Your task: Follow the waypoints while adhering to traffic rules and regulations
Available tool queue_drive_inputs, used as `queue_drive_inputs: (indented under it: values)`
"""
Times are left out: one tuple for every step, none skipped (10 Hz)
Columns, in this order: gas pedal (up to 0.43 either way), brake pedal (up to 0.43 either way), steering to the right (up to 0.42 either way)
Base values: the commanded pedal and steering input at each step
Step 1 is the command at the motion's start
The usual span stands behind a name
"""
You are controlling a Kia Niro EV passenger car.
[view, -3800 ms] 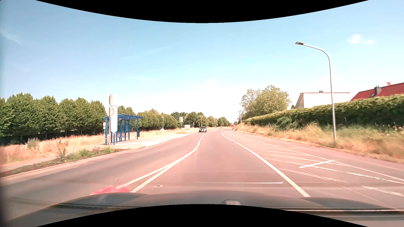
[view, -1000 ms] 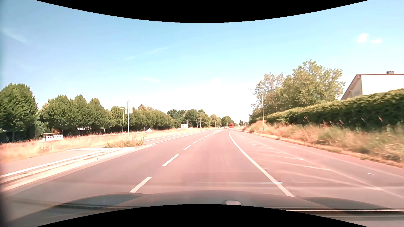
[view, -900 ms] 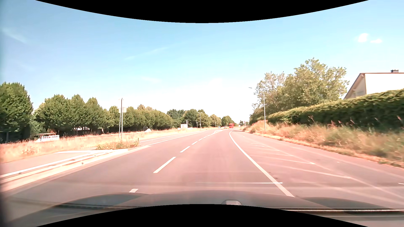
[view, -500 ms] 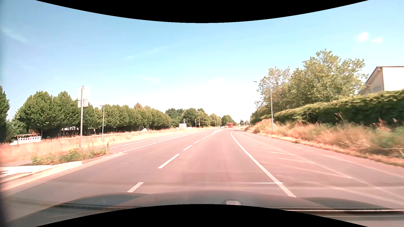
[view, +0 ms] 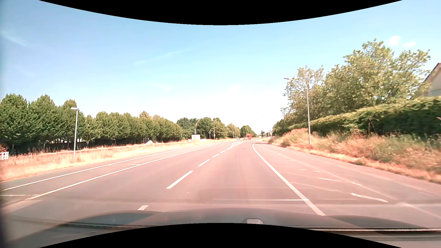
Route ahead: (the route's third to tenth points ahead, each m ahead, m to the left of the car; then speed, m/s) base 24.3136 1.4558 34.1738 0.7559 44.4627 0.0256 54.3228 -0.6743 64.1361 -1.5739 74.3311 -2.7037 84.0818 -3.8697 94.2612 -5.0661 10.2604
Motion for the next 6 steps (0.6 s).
queue_drive_inputs:
  values:
    - [0.039,0.0,0.01]
    - [0.039,0.0,0.01]
    - [0.039,0.0,0.01]
    - [0.039,0.0,0.009]
    - [0.02,0.0,0.008]
    - [0.02,0.0,0.008]
